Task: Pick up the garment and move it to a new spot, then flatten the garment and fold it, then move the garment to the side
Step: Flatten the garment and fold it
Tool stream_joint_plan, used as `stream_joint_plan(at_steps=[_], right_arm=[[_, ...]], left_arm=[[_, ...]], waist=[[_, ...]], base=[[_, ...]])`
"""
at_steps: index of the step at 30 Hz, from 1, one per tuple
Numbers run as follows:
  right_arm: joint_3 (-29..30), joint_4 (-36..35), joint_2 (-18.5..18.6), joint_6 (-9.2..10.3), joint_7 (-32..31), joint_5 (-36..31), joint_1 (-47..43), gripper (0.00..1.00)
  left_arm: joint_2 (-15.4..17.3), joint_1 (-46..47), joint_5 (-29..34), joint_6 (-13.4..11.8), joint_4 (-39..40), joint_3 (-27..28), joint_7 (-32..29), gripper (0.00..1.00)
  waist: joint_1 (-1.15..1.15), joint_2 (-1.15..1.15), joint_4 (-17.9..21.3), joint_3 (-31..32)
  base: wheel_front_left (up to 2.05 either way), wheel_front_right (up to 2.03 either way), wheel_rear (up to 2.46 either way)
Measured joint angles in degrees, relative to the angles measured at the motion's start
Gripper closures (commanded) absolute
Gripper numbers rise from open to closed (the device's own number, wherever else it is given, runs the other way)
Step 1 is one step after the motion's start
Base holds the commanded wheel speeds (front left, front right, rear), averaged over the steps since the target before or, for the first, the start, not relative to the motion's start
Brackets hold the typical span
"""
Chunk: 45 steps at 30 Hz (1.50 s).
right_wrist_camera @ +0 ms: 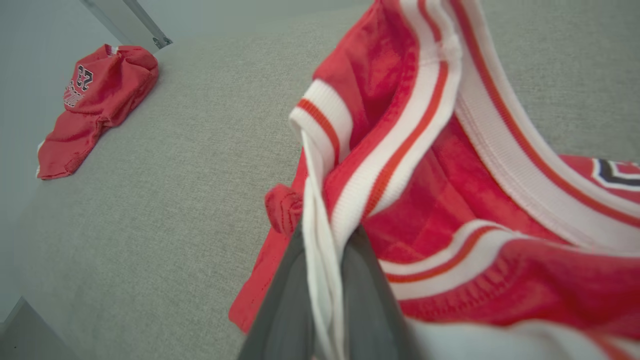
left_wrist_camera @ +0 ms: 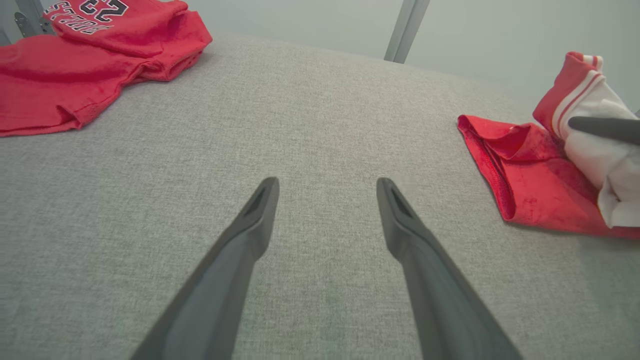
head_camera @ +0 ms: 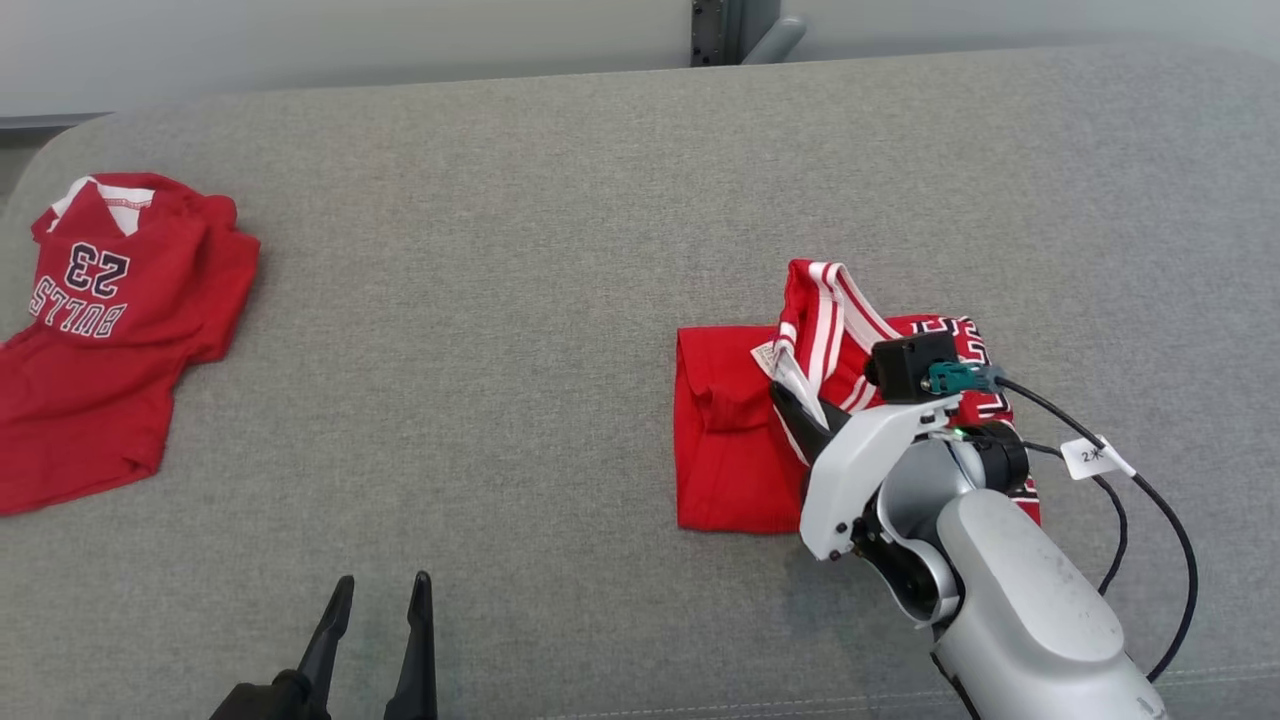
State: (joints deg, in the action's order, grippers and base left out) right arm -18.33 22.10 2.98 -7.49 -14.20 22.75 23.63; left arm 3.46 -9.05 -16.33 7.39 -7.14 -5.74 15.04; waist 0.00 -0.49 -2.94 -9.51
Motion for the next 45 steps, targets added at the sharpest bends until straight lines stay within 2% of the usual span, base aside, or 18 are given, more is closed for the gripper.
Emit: stream_joint_plan(at_steps=[6, 12, 13, 14, 15, 20, 25, 28, 32, 35, 40, 45], right_arm=[[-2.79, 5.87, -0.09, 0.00, 5.17, 3.35, 4.35, 1.00], [-6.12, 11.22, -0.11, 0.00, 7.34, 4.38, 7.37, 1.00], [-6.54, 11.95, -0.10, 0.00, 7.77, 4.39, 7.70, 0.87], [-7.04, 12.47, -0.08, 0.00, 8.12, 4.49, 7.97, 0.64], [-8.83, 12.69, -0.03, 0.00, 9.22, 4.55, 8.50, 0.00], [-9.28, 10.44, -0.19, 0.00, 12.51, 4.89, 8.65, 0.00], [-7.34, 0.66, -0.19, 0.00, 14.15, 4.58, 5.65, 0.00], [-2.96, -5.93, 0.01, -0.01, 13.83, 0.14, 1.59, 0.00], [4.56, -13.61, 2.70, 0.00, 13.06, -4.30, -5.52, 0.00], [7.88, -17.52, 5.38, 0.00, 13.82, -7.48, -10.16, 0.00], [12.25, -18.64, 9.04, -0.01, 18.47, -12.07, -16.71, 0.00], [17.80, -15.15, 8.18, -0.02, 24.50, -14.18, -22.31, 0.00]], left_arm=[[-0.03, -0.02, -0.15, 0.00, -0.38, -0.51, 0.00, 0.00], [-0.09, -0.04, -0.16, 0.00, -0.62, -0.55, 0.00, 0.00], [-0.11, -0.04, -0.16, 0.00, -0.63, -0.56, 0.01, 0.00], [-0.13, -0.04, -0.16, 0.00, -0.64, -0.51, 0.01, 0.00], [-0.16, -0.08, -0.19, 0.00, -0.63, -0.40, 0.00, 0.00], [-0.22, -0.60, -0.26, 0.00, -0.63, 0.21, 0.01, 0.00], [-0.26, -1.72, -0.32, 0.00, -0.55, 1.48, 0.01, 0.00], [-0.35, -2.35, -0.34, 0.00, -0.22, 2.10, 0.00, 0.00], [-0.44, -2.89, -0.49, 0.00, 0.30, 2.74, 0.00, 0.00], [-0.47, -3.08, -0.49, 0.00, 0.53, 2.85, 0.00, 0.00], [-0.49, -3.32, 0.26, 0.00, 0.57, 3.22, 0.00, 0.00], [-0.53, -3.75, 0.83, 0.00, 0.58, 4.00, 0.01, 0.00]], waist=[[0.00, 0.00, -1.72, -0.01], [0.00, 0.00, -2.32, 0.39], [0.00, 0.00, -2.35, 0.45], [0.00, 0.00, -2.35, 0.50], [0.00, 0.00, -2.25, 0.57], [0.00, 0.00, -1.67, 1.15], [0.00, 0.00, -0.71, 2.44], [0.00, 0.00, 0.17, 3.27], [0.00, 0.00, 1.41, 4.39], [0.00, 0.00, 2.18, 5.31], [0.00, 0.00, 3.07, 6.69], [0.00, 0.00, 3.08, 7.99]], base=[[0.00, 0.00, 0.00], [0.00, 0.00, 0.00], [0.00, 0.00, 0.00], [0.00, 0.00, 0.00], [0.00, 0.00, 0.00], [0.00, 0.00, 0.00], [0.00, 0.00, 0.00], [0.00, 0.00, 0.00], [0.00, 0.00, 0.00], [0.00, 0.00, 0.00], [0.00, 0.00, 0.00], [0.00, 0.00, 0.00]])
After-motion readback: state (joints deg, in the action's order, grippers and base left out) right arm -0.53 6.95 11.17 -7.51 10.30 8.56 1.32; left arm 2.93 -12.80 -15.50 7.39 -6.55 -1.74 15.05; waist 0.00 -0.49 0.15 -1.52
